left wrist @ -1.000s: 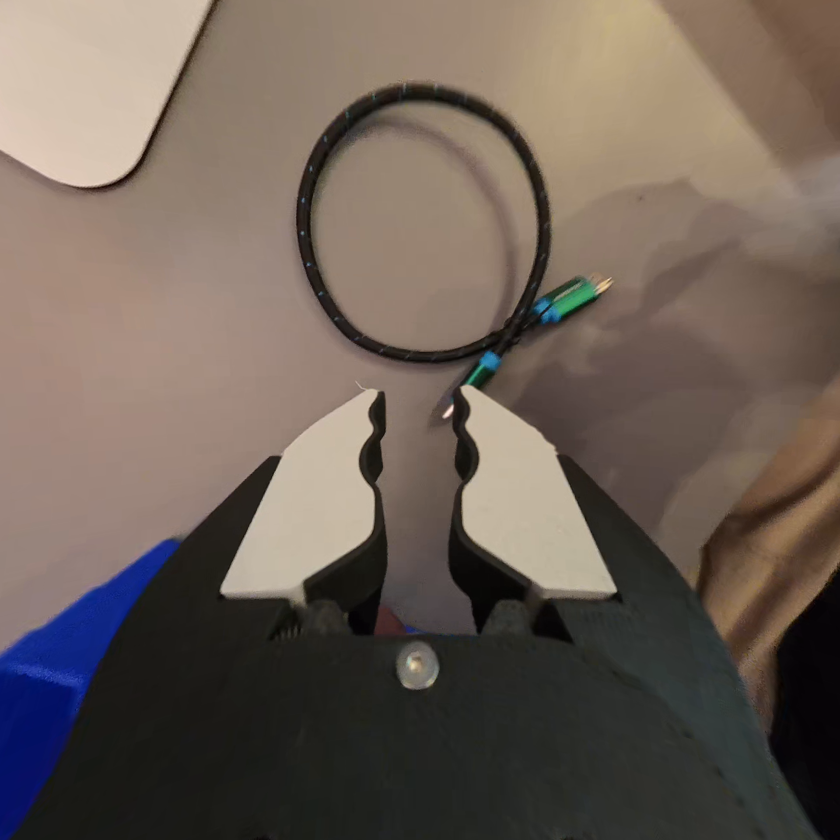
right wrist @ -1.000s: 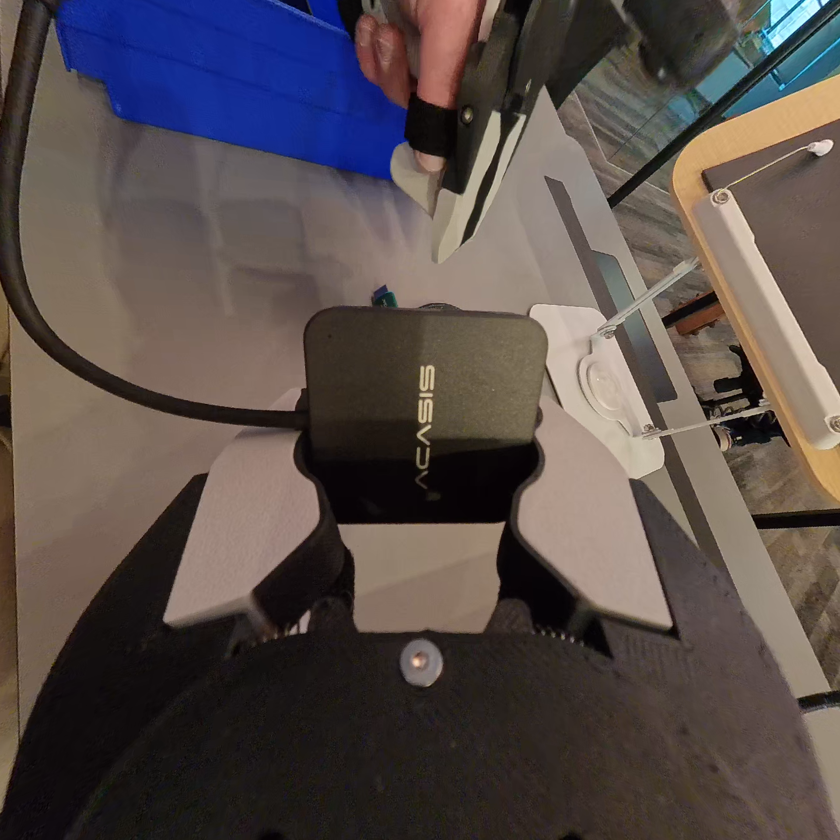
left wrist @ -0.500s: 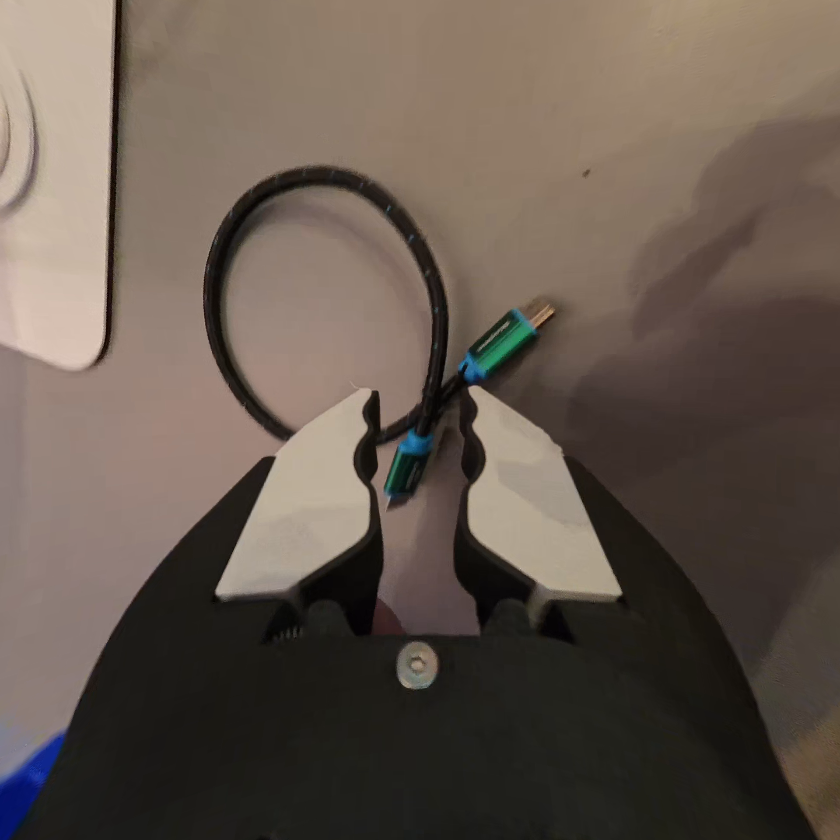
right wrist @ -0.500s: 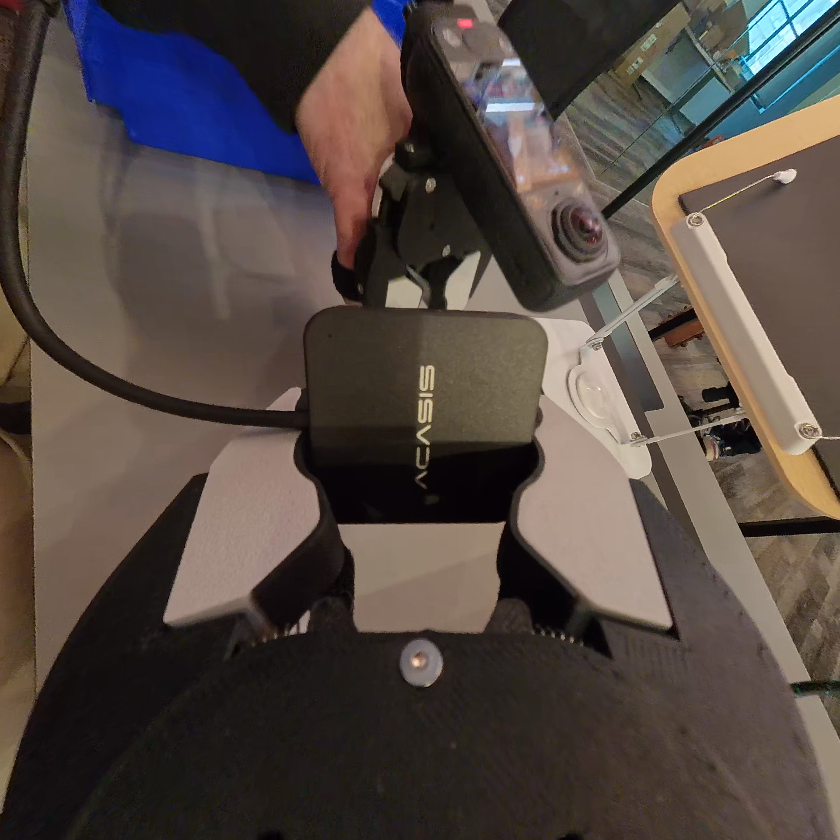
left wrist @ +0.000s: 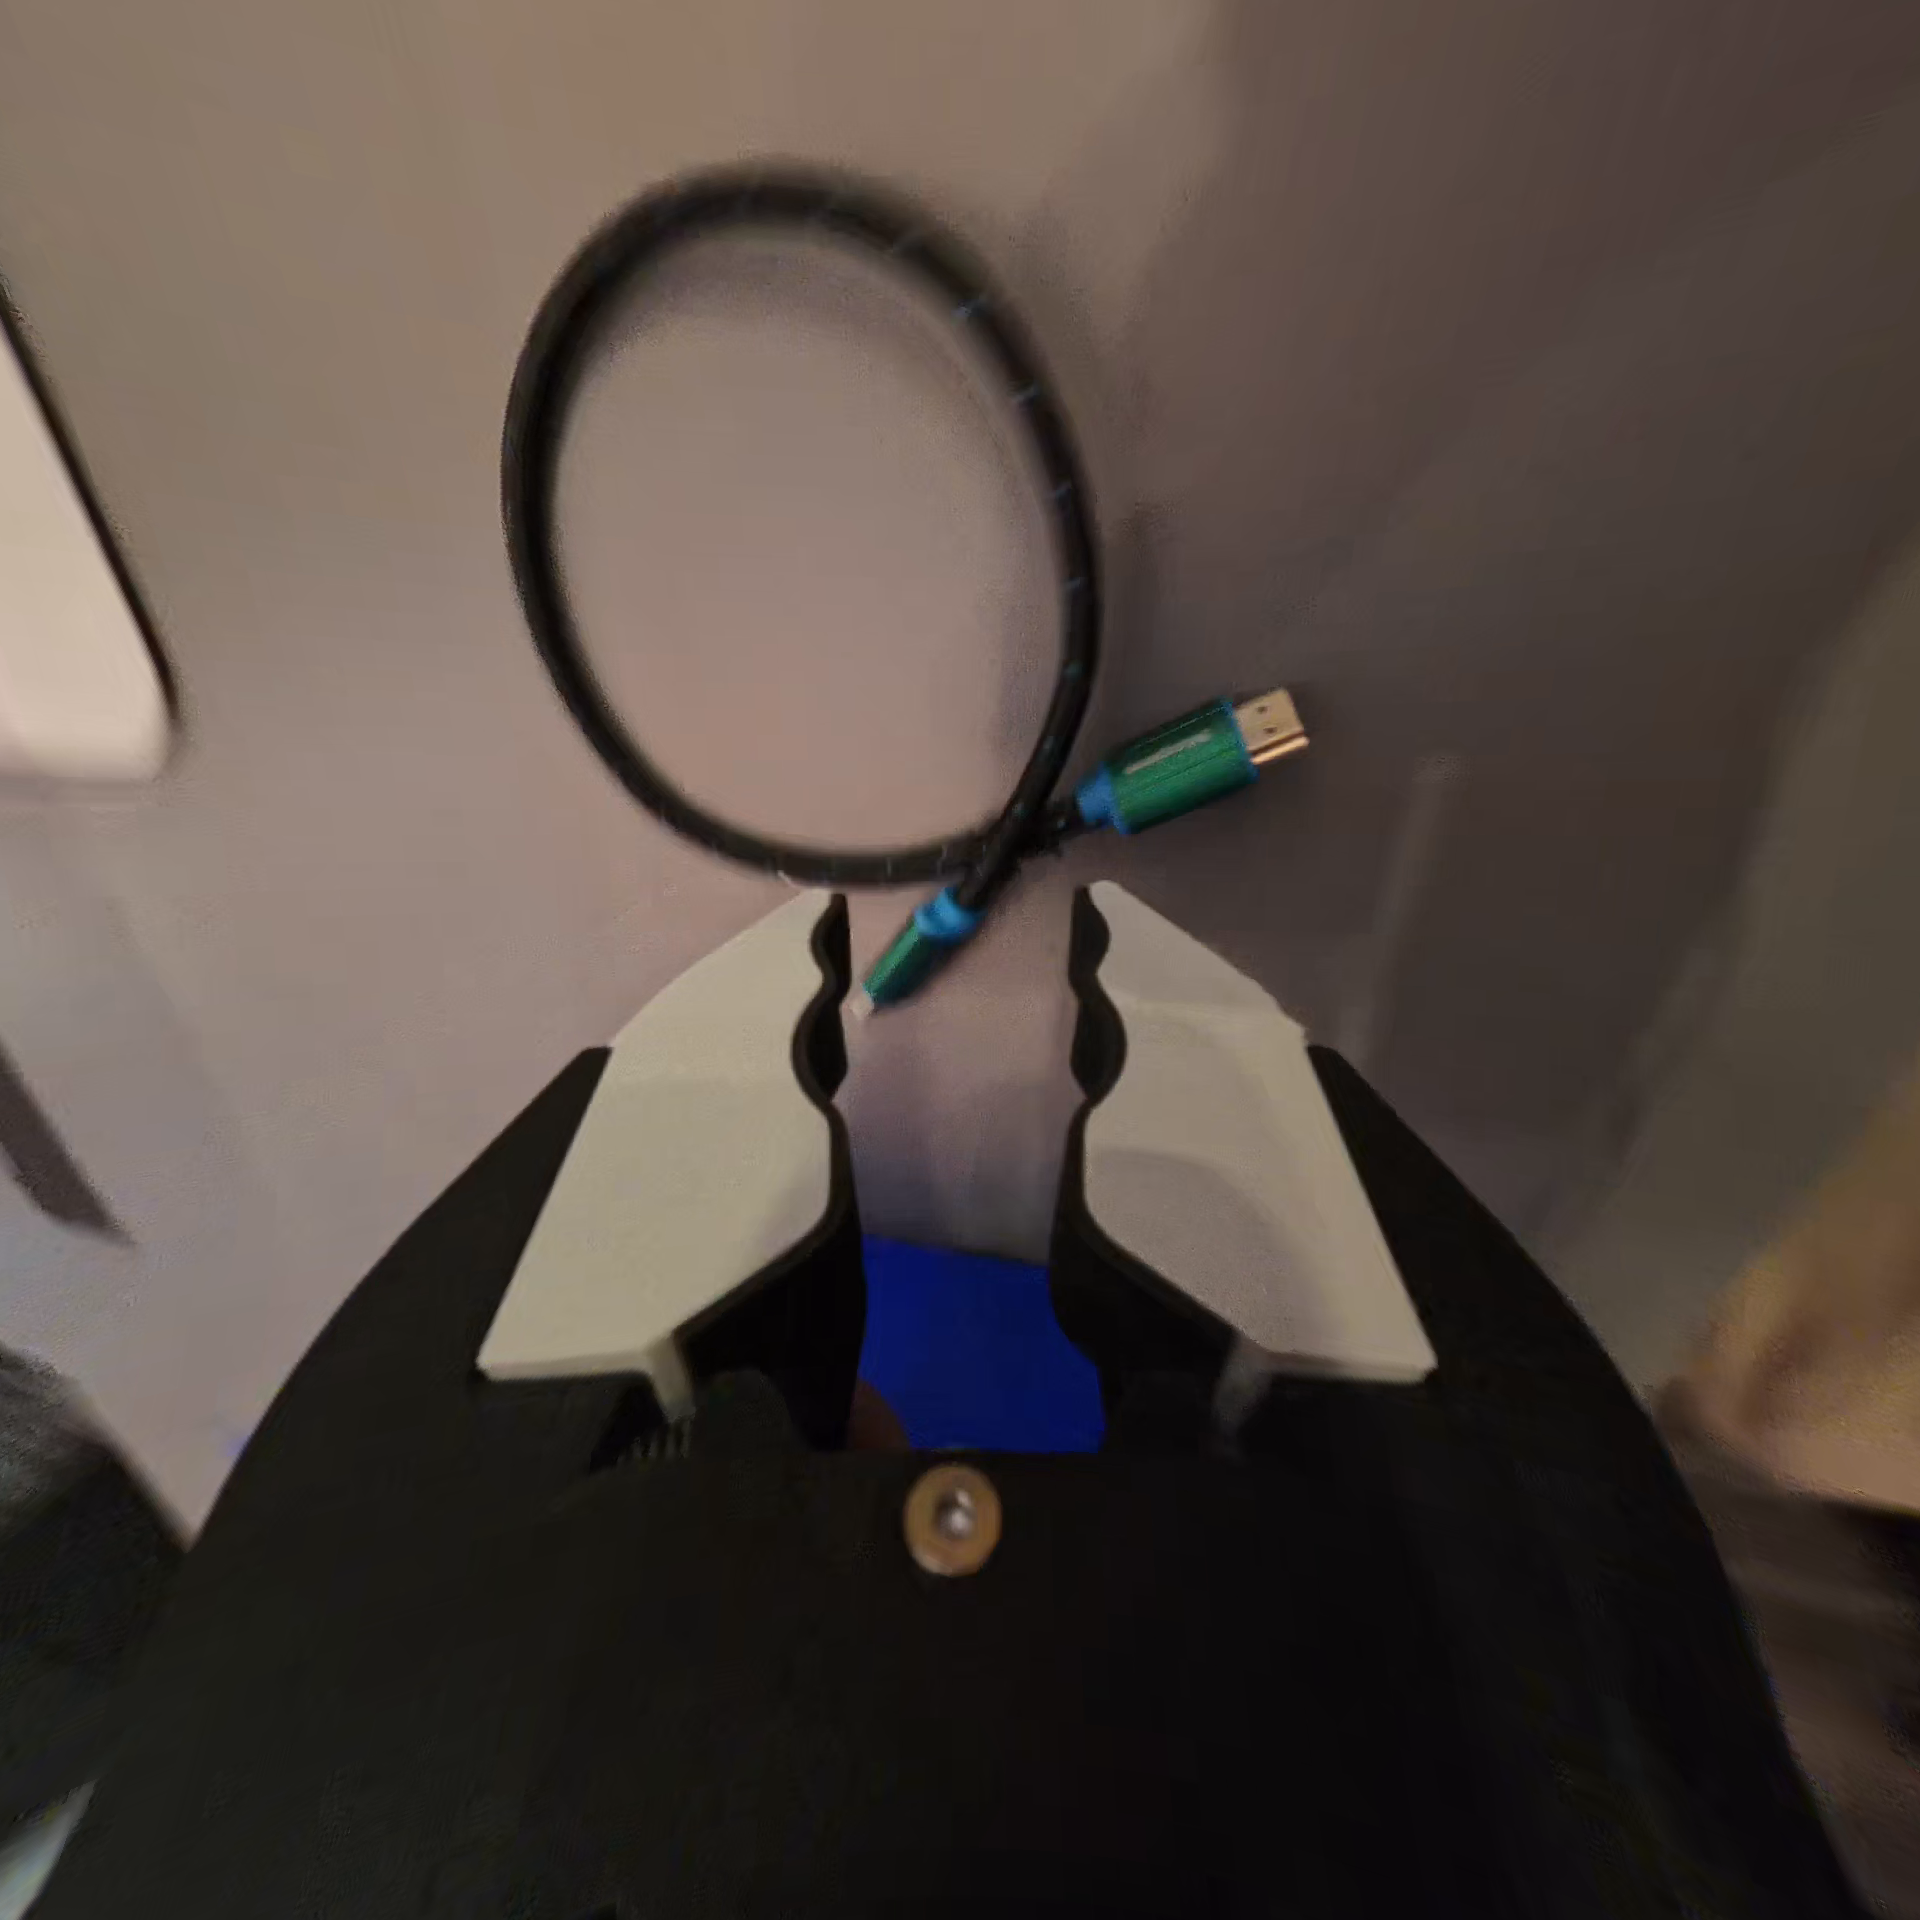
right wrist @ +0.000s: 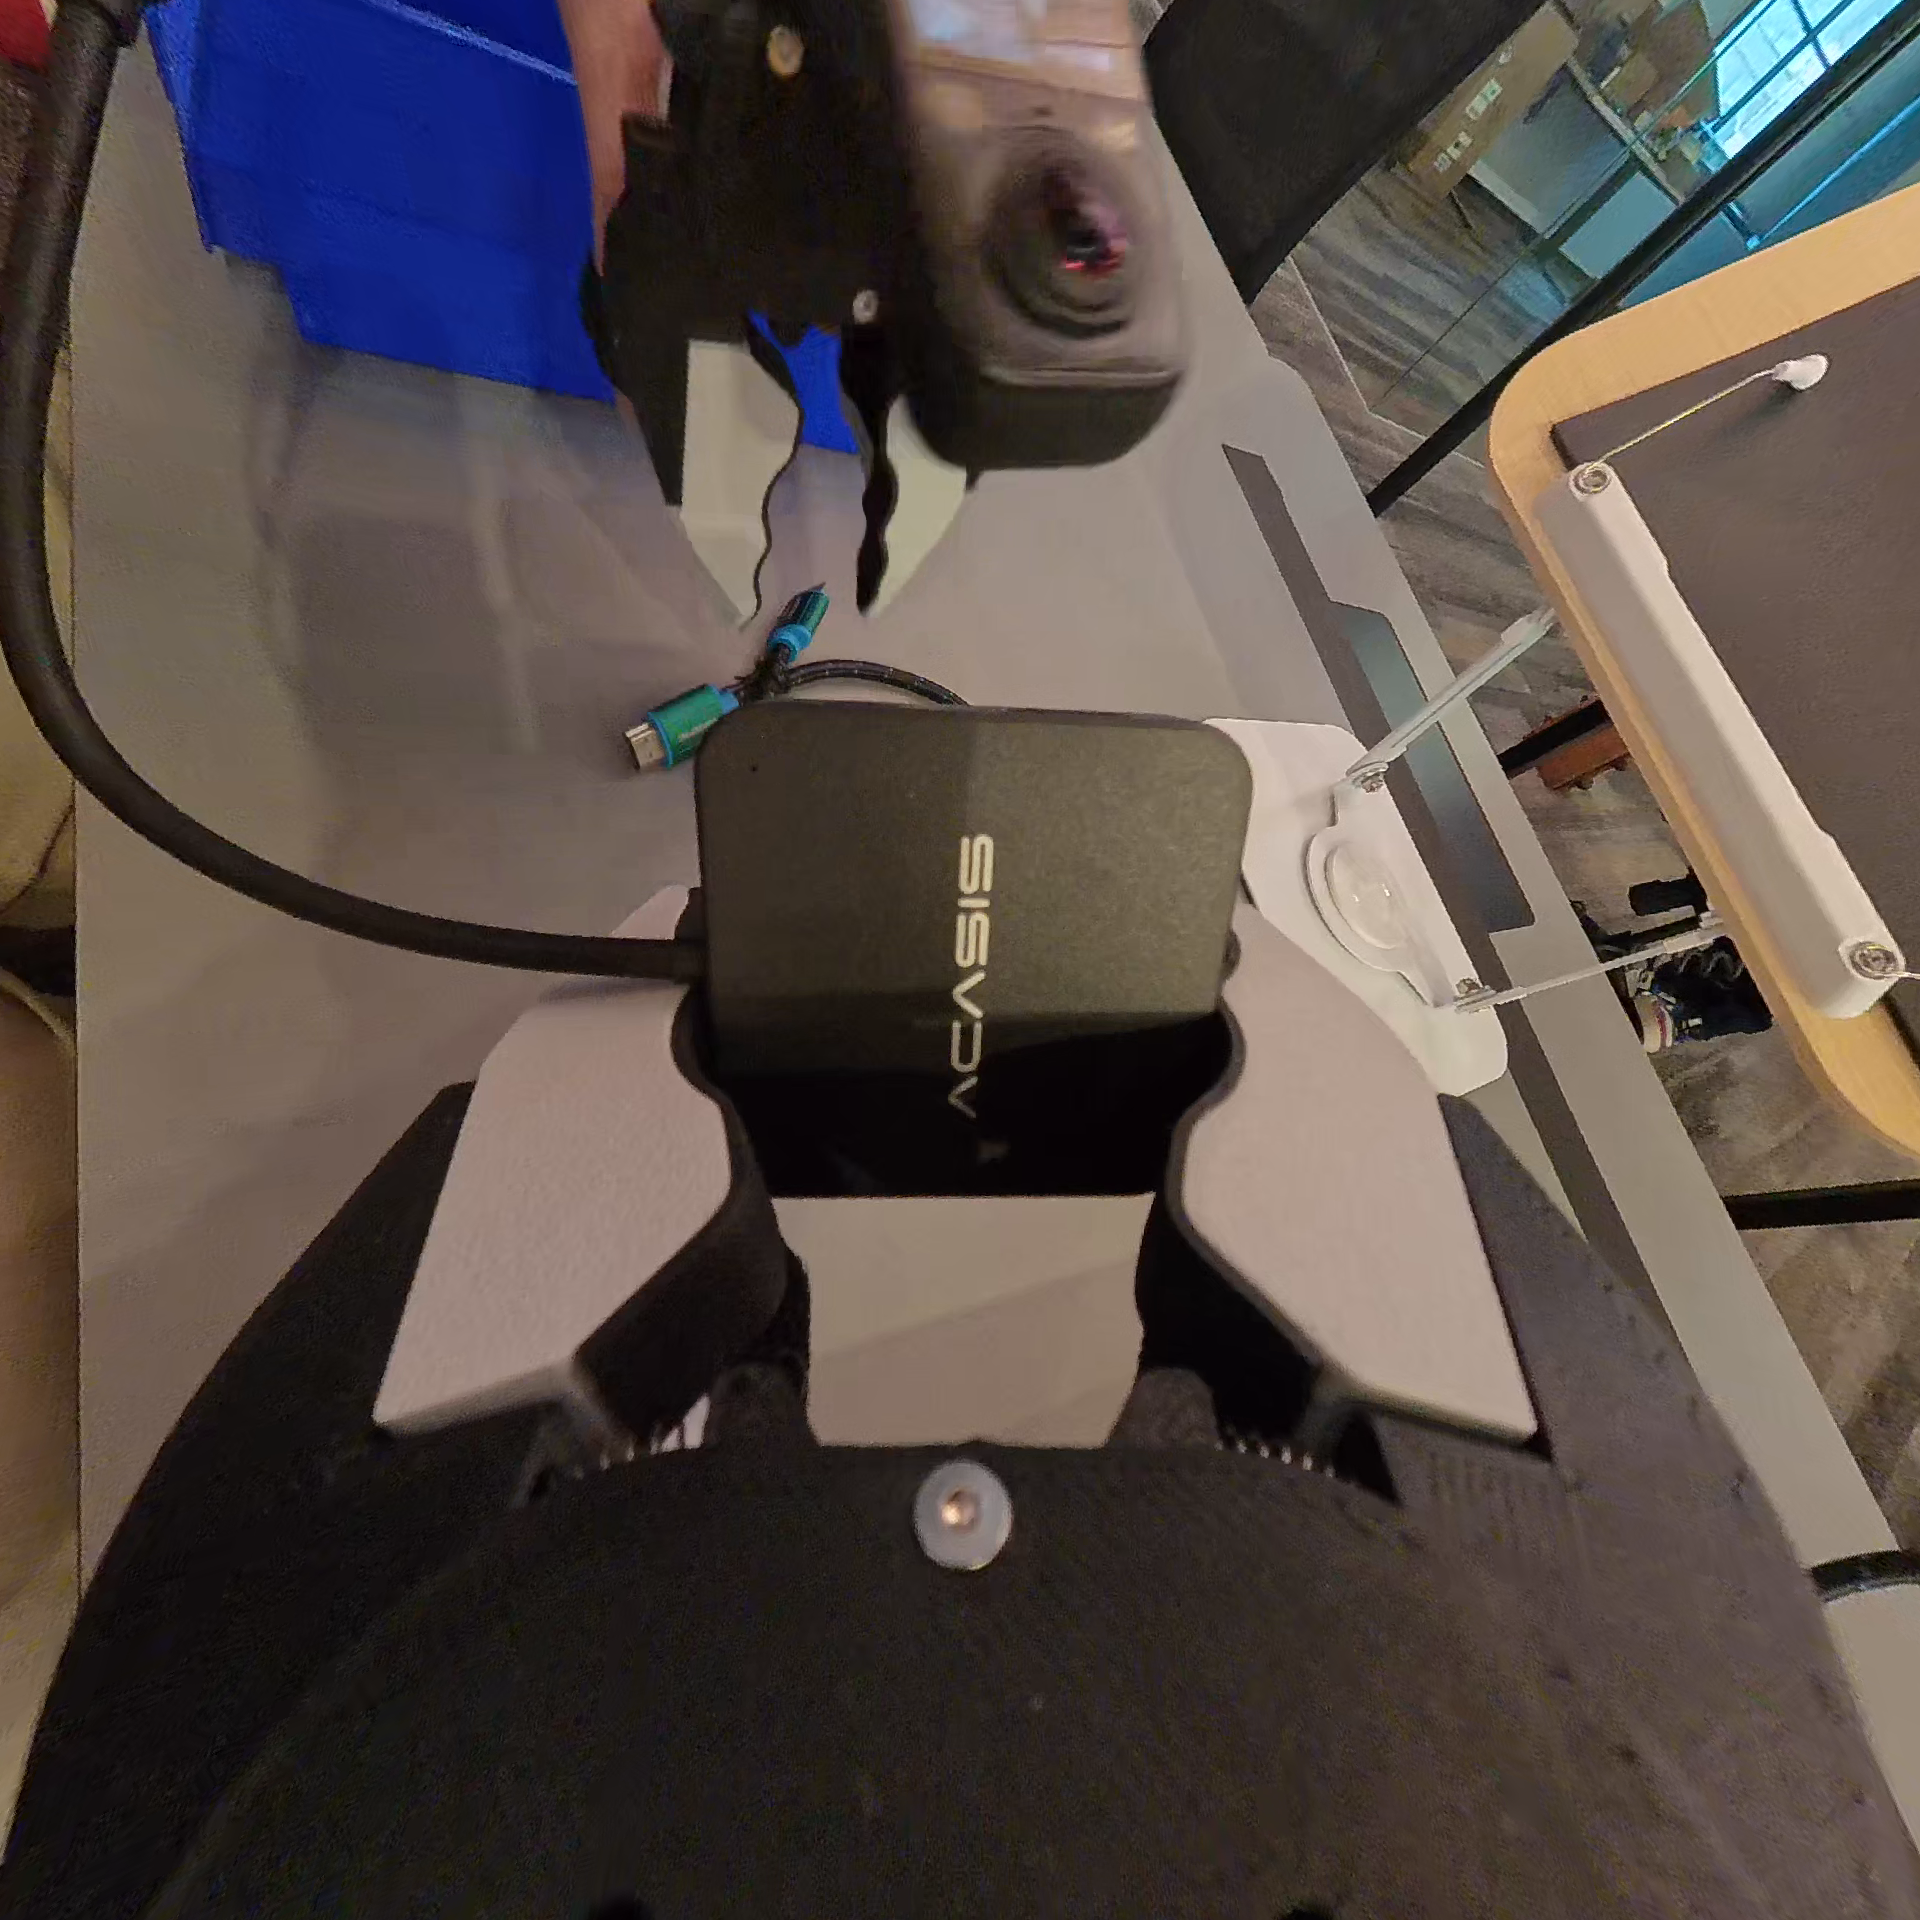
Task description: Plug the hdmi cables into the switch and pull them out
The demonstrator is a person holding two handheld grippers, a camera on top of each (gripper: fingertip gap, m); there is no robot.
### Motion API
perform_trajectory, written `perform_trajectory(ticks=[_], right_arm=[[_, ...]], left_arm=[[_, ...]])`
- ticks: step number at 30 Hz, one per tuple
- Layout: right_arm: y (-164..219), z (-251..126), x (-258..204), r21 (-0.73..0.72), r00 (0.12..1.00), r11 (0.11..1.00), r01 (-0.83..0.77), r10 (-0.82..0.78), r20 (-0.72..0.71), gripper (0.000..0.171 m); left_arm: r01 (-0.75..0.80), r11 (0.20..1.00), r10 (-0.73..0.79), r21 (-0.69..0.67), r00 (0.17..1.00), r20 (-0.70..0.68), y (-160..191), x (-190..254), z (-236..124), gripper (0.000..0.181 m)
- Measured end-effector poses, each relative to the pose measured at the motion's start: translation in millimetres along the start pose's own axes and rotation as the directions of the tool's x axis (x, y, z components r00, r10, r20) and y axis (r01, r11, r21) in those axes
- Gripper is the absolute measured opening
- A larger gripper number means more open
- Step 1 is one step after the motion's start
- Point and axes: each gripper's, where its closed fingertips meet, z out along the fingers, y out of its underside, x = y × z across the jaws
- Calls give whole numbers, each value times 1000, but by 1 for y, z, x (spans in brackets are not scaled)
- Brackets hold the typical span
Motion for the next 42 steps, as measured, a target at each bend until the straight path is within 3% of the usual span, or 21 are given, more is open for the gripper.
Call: perform_trajectory(ticks=[3, 7, 10, 13, 17, 19, 23, 26, 28, 30, 34, 42], right_arm=[[-3, 0, 1, 15, 1000, 1000, -8, 8, 2, 86], [-7, 1, -3, 24, 1000, 1000, -5, 4, 12, 86], [-9, -1, -3, 20, 1000, 1000, 6, -6, 8, 86], [-11, -4, -2, 32, 1000, 999, 4, -4, 1, 86], [-11, -5, -1, 35, 1000, 999, -2, 2, 0, 86], [-12, -5, -1, 38, 1000, 999, -2, 2, 1, 86], [-13, -4, -1, 40, 1000, 999, -5, 5, 3, 86], [-12, -3, -1, 43, 1000, 999, -9, 9, 7, 86], [-12, -4, -1, 45, 1000, 999, -14, 13, 9, 86], [-11, -4, 0, 45, 1000, 999, -17, 17, 7, 86], [-11, -4, 1, 44, 1000, 999, -19, 19, 4, 86], [-4, -5, 2, 24, 1000, 999, -28, 28, 0, 86]], left_arm=[[410, 912, -409, 27, 912, -18, 11, 1, -3, 41], [662, 744, -656, 92, 749, -88, 6, 7, 2, 34], [660, 751, -660, -24, 751, -6, 23, 16, 18, 30], [670, 742, -670, -40, 742, -5, 18, 13, 31, 36], [695, 719, -693, -17, 715, -95, 9, -3, 42, 46], [738, 675, -722, 21, 666, -185, 1, -14, 42, 49], [858, 505, -775, 97, 500, -386, -25, -31, 42, 50], [893, 432, -803, 126, 444, -396, -32, -44, 44, 55], [889, 435, -825, 144, 457, -331, -32, -51, 48, 57], [900, 404, -847, 162, 435, -304, -34, -58, 51, 49], [860, 476, -849, 185, 504, -158, -34, -73, 60, 37], [574, 793, -578, 205, 815, -44, -43, -67, 58, 34]])
